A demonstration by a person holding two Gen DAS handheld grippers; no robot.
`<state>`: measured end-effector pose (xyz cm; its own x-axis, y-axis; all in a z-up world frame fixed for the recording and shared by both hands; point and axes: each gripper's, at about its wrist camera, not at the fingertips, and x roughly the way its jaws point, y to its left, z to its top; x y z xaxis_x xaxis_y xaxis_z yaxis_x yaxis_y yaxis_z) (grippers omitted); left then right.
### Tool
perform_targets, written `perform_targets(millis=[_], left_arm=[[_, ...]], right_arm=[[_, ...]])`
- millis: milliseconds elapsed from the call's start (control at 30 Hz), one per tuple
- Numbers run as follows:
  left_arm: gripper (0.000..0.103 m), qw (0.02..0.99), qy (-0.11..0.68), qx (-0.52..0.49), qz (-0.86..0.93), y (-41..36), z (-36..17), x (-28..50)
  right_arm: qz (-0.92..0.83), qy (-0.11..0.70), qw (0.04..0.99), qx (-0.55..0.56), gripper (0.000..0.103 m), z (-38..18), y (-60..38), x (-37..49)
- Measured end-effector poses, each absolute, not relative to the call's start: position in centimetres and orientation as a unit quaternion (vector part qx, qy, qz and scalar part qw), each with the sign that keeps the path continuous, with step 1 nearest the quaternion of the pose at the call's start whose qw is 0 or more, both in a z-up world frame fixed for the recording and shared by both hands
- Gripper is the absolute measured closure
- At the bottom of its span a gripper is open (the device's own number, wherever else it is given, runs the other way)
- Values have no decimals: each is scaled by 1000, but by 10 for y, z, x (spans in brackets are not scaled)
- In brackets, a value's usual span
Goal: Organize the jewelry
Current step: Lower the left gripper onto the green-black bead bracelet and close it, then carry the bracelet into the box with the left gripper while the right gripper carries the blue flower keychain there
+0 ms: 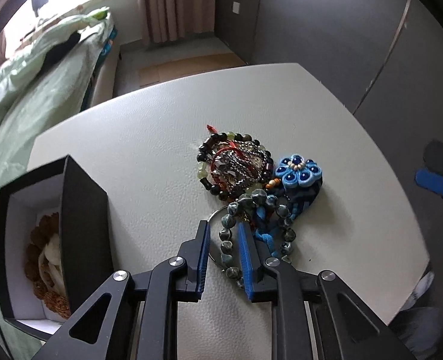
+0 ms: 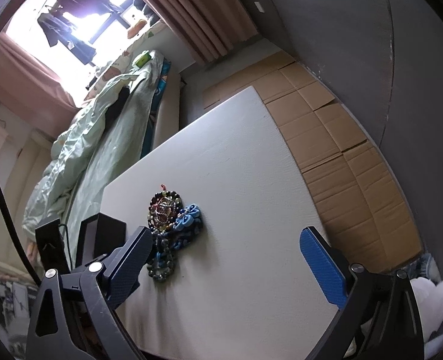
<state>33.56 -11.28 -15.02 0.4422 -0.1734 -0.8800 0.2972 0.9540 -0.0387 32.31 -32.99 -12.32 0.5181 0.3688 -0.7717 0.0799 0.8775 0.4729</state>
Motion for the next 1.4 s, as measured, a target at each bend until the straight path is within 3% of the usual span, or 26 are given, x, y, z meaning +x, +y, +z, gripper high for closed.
perform_targets(millis=[100,133,200,467,567,1200,1300,1400], left_arm=[[83,847,508,83,-136,-117,-151,333],[83,847,507,86,-135,-117,-151,333],[94,843,514,80,-137,-115,-153,335],[94,856,493,34,-154,-100,-134,333],[94,862,481,13,-157,-92,-125,333],[94,891,429,-63,-133,-48,-84,337],[94,892,428,-64,-127,-43,-83,338],[94,893,428,-67,-125,-42,-81,338]], right_arm=[[90,488,834,240,6,-128,-329,327],[92,490,832,243,12,-130,-328,329],[105,500,822,252,19,-136,-321,336],[131,523,797,272,22,-154,-297,355],[135,533,787,281,29,-162,-292,361],[93,547,818,155,29,-162,-244,381],[82,549,825,107,37,-162,-232,381],[60,549,832,56,55,-161,-225,380]])
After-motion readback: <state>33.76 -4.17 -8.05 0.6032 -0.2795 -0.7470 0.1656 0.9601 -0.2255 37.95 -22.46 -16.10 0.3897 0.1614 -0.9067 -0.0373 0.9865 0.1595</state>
